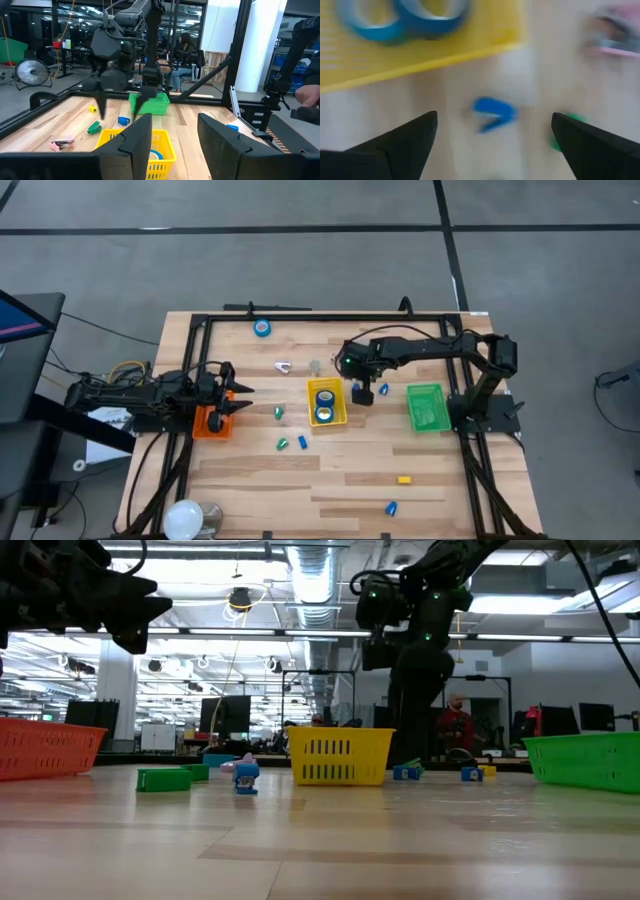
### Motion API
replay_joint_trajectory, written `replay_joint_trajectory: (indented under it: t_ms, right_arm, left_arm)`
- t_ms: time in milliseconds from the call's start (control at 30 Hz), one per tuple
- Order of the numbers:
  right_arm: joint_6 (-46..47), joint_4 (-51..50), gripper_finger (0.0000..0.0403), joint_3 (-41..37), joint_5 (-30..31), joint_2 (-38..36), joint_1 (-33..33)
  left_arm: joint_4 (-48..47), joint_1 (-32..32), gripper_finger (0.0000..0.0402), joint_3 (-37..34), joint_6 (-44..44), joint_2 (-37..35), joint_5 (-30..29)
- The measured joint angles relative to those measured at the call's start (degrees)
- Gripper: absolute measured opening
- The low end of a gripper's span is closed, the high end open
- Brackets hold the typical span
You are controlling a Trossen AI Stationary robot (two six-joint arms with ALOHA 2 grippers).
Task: Pick and place Stapler, Stapler remover, tape
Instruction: Put the blue stapler into the green basket
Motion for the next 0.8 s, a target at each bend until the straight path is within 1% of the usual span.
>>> replay_joint_trajectory:
  t_ms: [33, 200, 333, 433, 533, 600, 667, 733, 800]
  right_arm:
    - [-0.7, 0.2, 0.0388, -0.1, -0.7, 0.0, 0.1]
    - [-2.3, 1.6, 0.0389, -1.8, -0.2, 0.0, 0.3]
    - [-2.5, 3.3, 0.0384, -2.6, 1.7, 0.1, 0.7]
    - [-2.4, 4.3, 0.0382, -2.6, 1.7, 0.1, 0.6]
    - [-2.3, 5.3, 0.0382, -2.5, 1.7, 1.9, 0.7]
    - [-1.8, 3.3, 0.0382, -2.8, 1.7, 2.6, 0.6]
    - [-1.8, 5.5, 0.0382, -2.0, 2.0, 4.6, 0.9]
    - [-1.8, 3.1, 0.0382, -2.4, 2.5, 5.3, 0.7]
    - [-1.8, 5.0, 0.0382, -1.9, 2.7, 6.2, 0.7]
  left_arm:
    - [0.0, 0.0, 0.0150, 0.0, 0.0, 0.0, 0.0]
    - [0.1, 0.0, 0.0150, 0.0, 0.0, 0.0, 0.0]
    - [0.2, 0.0, 0.0150, 0.0, 0.0, 0.0, 0.0]
    - [0.2, 0.0, 0.0150, 0.0, 0.0, 0.0, 0.0]
    - [0.2, 0.0, 0.0150, 0.0, 0.0, 0.0, 0.0]
    - [0.2, 0.0, 0.0150, 0.0, 0.0, 0.0, 0.0]
    - [0.2, 0.0, 0.0150, 0.0, 0.0, 0.0, 0.0]
    - [0.4, 0.0, 0.0150, 0.0, 0.0, 0.4, 0.0]
    - [0.0, 0.0, 0.0150, 0.1, 0.0, 0.6, 0.0]
